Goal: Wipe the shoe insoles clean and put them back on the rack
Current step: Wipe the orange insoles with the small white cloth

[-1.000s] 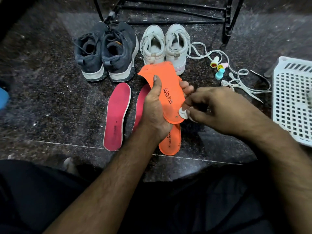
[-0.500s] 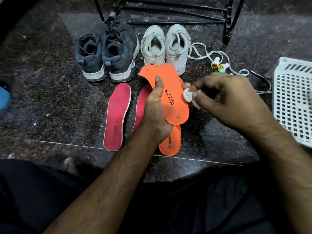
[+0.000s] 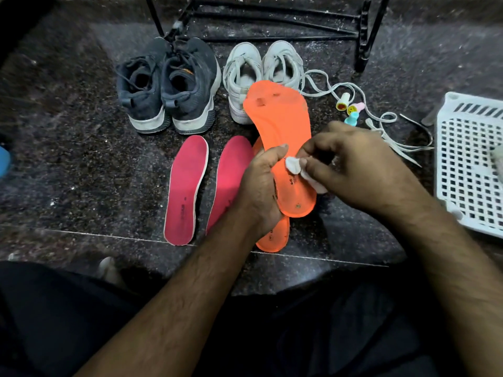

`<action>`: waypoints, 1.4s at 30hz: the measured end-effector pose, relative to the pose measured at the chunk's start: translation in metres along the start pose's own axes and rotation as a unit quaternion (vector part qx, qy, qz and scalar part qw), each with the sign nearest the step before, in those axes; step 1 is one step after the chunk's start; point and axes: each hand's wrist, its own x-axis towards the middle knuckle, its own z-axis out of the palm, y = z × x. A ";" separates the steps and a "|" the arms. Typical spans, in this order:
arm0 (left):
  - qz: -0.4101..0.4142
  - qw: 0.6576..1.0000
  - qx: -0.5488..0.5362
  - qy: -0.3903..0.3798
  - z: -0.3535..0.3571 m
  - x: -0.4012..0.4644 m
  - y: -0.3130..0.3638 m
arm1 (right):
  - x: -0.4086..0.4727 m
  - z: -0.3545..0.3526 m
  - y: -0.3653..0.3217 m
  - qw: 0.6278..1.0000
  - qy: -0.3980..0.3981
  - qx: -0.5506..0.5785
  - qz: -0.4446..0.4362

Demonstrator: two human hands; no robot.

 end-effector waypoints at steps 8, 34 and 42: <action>-0.016 1.000 0.003 -0.010 -0.005 0.001 0.000 | 0.001 0.002 -0.001 0.999 0.025 0.026 -0.001; 0.004 0.995 0.104 0.010 -0.002 -0.002 -0.004 | 0.005 0.002 0.008 0.998 0.045 0.024 0.045; 0.012 0.993 0.114 0.010 -0.005 0.003 -0.011 | 0.005 0.001 0.006 0.996 0.047 0.060 0.046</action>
